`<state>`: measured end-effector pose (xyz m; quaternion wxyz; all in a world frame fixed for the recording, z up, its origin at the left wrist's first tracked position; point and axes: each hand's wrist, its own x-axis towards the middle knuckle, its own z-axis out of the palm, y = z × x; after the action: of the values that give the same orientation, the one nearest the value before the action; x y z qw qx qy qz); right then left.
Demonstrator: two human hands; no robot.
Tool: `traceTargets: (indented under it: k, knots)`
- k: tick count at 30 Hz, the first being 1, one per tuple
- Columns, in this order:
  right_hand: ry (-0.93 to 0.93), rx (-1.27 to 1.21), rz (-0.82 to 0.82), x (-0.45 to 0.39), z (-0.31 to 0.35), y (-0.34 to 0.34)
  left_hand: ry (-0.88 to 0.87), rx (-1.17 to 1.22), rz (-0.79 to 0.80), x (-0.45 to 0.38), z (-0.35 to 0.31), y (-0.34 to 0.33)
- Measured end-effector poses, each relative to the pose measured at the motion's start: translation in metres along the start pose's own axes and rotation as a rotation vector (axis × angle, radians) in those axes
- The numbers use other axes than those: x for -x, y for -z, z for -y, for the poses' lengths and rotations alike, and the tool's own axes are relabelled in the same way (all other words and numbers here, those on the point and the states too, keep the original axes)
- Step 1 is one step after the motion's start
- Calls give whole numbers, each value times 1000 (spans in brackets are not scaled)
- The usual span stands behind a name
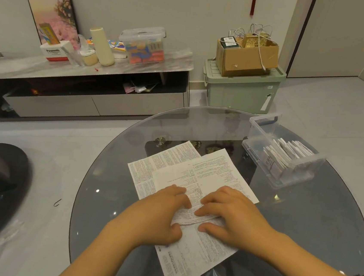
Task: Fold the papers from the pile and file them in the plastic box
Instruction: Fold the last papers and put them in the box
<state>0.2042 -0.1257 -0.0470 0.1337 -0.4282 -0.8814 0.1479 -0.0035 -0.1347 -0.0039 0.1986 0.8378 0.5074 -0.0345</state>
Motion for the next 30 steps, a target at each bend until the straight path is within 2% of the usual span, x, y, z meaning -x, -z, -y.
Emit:
traceTargets:
  k: [6,11,20,25,28,30]
  knots:
    - [4,50,-172,-2,9,-6,40,124,-100,1,9,7]
    - [-148,-100,-227,1,6,-7,25,189,-193,1,15,11]
    - [-322,-515,-293,1,-5,15,121,433,-408,5,22,23]
    - [-386,-844,-205,3,-6,23,147,678,-403,6,28,32]
    - [-379,-1004,-204,5,-2,25,143,901,-418,7,25,34]
    - [-405,-1111,-199,4,-2,25,163,962,-398,4,24,31]
